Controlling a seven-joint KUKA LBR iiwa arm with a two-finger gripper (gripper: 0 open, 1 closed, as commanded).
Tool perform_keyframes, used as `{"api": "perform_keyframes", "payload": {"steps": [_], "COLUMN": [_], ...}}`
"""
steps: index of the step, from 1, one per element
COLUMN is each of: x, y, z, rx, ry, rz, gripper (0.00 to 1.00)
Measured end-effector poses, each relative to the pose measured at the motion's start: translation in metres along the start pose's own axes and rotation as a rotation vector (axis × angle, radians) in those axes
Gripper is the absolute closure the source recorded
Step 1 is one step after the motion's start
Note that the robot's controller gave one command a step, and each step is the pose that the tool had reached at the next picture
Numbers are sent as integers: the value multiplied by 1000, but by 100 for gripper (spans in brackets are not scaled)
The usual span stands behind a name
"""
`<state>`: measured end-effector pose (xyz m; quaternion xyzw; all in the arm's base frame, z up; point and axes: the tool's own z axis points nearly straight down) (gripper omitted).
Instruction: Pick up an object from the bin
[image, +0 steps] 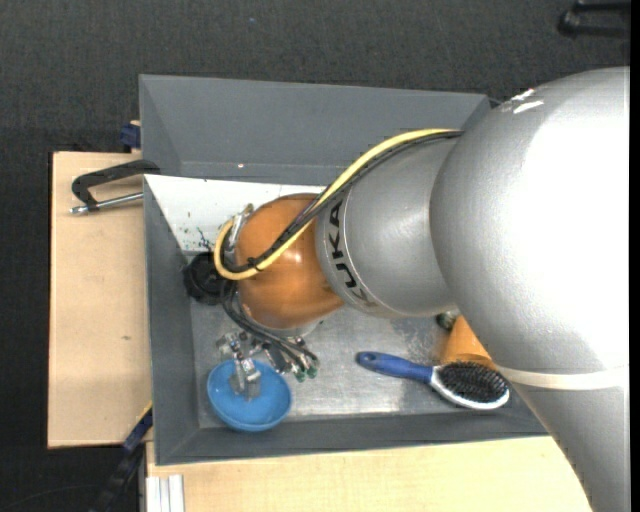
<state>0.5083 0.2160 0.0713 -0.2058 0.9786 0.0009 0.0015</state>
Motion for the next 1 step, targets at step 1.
{"api": "perform_keyframes", "payload": {"steps": [1], "x": [-14], "y": [-18], "z": [-141], "rx": [2], "ry": [-13], "rz": [-112], "gripper": [100]}}
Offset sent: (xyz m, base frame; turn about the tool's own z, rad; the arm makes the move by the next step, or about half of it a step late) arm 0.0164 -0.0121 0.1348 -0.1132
